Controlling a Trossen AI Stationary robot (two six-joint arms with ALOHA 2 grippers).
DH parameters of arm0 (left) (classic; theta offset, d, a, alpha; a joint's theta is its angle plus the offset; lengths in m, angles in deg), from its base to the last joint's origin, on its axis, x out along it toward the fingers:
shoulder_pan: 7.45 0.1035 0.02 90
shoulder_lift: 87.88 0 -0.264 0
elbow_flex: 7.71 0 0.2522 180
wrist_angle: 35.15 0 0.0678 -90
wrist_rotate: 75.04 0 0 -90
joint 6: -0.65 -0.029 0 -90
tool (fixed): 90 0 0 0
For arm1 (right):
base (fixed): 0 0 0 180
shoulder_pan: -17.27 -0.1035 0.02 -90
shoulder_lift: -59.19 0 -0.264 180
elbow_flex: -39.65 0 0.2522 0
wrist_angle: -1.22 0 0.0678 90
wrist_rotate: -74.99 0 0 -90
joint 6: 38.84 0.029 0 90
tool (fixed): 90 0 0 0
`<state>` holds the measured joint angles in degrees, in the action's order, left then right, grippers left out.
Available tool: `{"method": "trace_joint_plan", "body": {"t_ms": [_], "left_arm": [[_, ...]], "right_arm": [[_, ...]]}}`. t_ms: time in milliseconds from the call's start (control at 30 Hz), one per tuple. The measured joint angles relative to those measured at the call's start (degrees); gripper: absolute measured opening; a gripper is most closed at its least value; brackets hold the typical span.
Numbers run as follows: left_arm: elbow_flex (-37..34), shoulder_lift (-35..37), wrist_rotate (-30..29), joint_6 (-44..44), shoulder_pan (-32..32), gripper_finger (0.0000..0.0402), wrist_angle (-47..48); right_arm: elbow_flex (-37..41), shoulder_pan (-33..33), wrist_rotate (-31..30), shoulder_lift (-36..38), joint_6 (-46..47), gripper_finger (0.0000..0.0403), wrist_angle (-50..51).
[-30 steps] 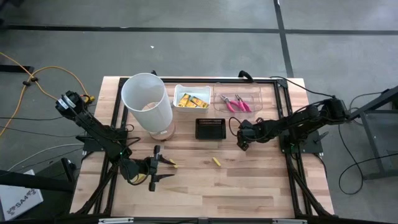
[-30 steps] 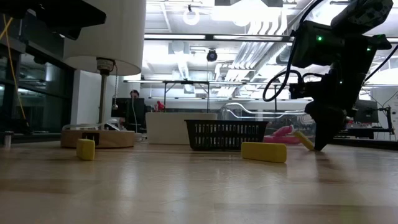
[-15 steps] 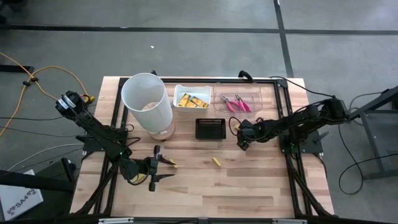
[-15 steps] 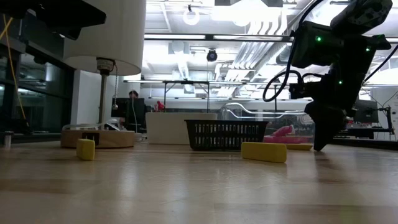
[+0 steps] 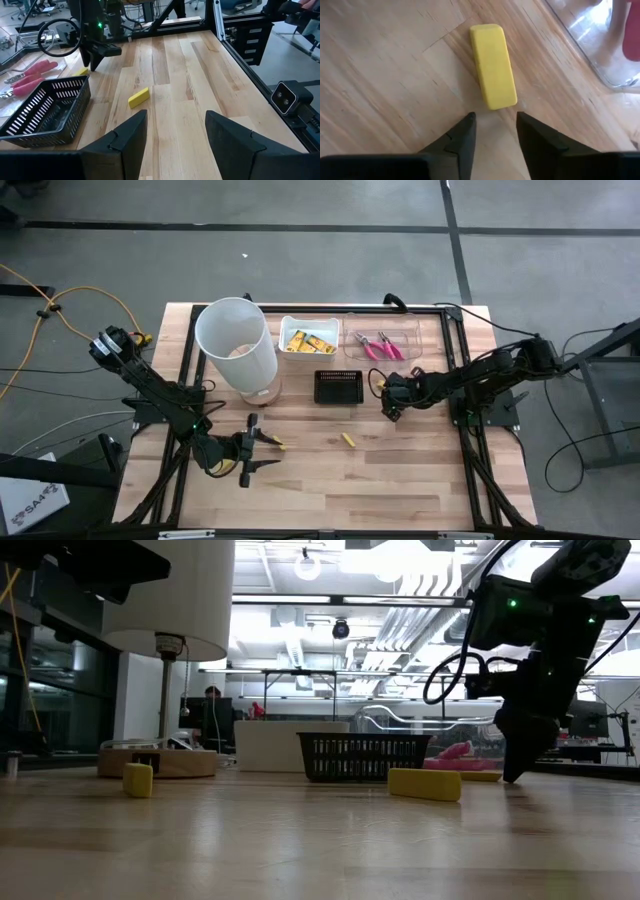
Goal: Pick & Place School Supplies
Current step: Put the yellow eraser into the black bin
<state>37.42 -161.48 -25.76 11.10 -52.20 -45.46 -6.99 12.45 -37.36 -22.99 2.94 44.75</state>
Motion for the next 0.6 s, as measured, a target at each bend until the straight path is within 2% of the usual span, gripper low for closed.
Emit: {"method": "trace_joint_plan", "body": {"t_ms": [267,600], "left_arm": [[0.0,0.0,-0.01,0.0,0.0,0.0193,0.02],[0.0,0.0,0.0,0.0,0.0,0.0193,0.02]], "right_arm": [[-0.07,2.4,1.64,0.02,-2.93,0.0175,-0.86],[-0.04,7.76,6.91,0.0,-8.28,0.0175,-9.15]]}}
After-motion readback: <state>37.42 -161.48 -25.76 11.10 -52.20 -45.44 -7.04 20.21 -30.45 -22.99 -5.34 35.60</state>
